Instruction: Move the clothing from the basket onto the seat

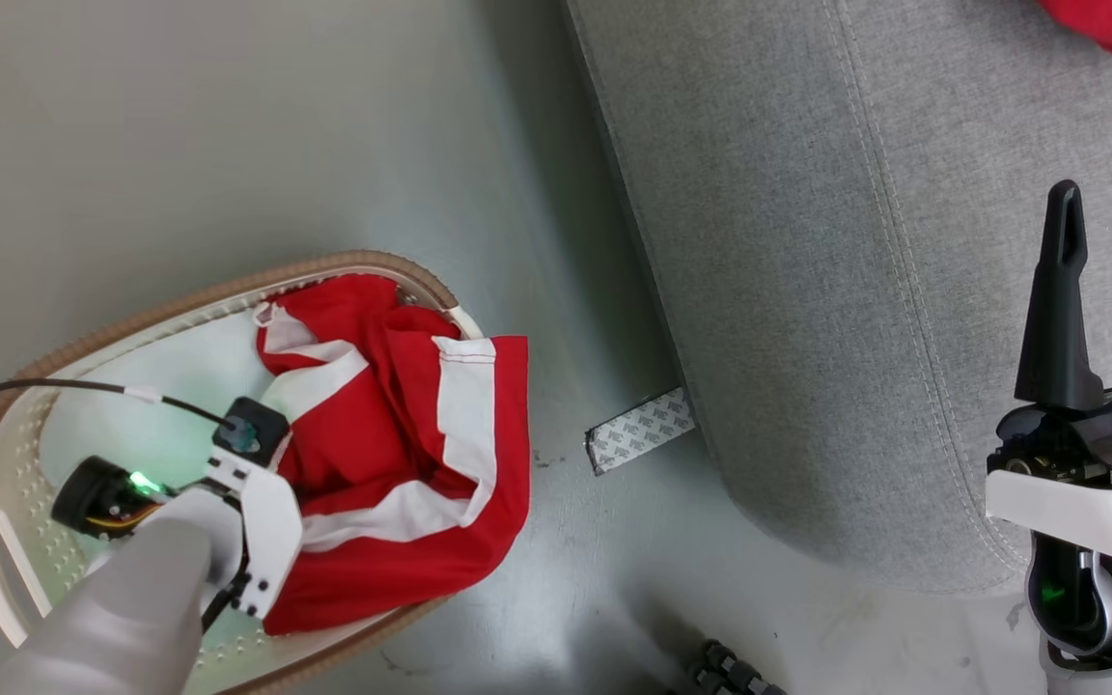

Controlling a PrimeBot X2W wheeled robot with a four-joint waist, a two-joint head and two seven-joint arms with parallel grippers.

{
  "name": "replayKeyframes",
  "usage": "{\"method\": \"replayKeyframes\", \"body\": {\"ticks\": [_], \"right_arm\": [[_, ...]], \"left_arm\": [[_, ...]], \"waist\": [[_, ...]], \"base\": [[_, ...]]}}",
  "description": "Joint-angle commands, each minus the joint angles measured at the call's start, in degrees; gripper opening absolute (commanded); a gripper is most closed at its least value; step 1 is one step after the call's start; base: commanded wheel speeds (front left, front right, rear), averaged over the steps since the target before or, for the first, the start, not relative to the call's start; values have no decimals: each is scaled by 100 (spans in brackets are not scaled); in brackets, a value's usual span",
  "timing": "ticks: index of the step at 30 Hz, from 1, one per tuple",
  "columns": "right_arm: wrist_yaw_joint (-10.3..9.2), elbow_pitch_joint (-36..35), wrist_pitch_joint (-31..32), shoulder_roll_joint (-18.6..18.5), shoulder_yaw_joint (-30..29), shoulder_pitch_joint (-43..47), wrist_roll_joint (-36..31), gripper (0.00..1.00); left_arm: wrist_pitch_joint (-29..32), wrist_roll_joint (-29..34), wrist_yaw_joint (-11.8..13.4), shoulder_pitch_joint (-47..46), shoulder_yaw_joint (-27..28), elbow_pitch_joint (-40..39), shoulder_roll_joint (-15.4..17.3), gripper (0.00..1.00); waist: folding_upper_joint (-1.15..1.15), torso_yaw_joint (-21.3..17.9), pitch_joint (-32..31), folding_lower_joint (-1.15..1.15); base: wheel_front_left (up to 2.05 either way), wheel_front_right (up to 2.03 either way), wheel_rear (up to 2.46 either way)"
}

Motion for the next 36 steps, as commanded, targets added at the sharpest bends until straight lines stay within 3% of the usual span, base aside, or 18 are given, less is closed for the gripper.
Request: {"method": "replayKeyframes", "body": {"ticks": [1, 9, 24, 30, 36], "right_arm": [[-14, -6, -12, 17, 4, 12, 55, 100], [-15, 200, -12, 13, 165, -225, 40, 100], [-15, 597, -12, -19, 67, -42, -682, 100], [-15, 813, -12, -249, 64, 192, -633, 100], [-15, 976, -13, -431, 155, 463, -523, 100]], "left_arm": [[-5, -61, 6, -64, -18, 16, 20, 0], [-327, -337, 6, -32, -162, 15, 79, 0], [-1561, -943, 6, 681, -60, -134, -795, 0], [-1664, -1111, 6, 915, 17, -640, -931, 0], [-1664, -847, 88, 1192, 484, -1631, -877, 0]], "waist": [[0, 4, 7, 0], [0, -18, -202, 0], [0, 948, -2184, 0], [0, 1413, -3057, 0], [0, 1806, -3729, 0]], "base": [[0, 0, 0], [0, 0, 0], [0, 0, 0], [0, 0, 0], [0, 0, 0]]}}
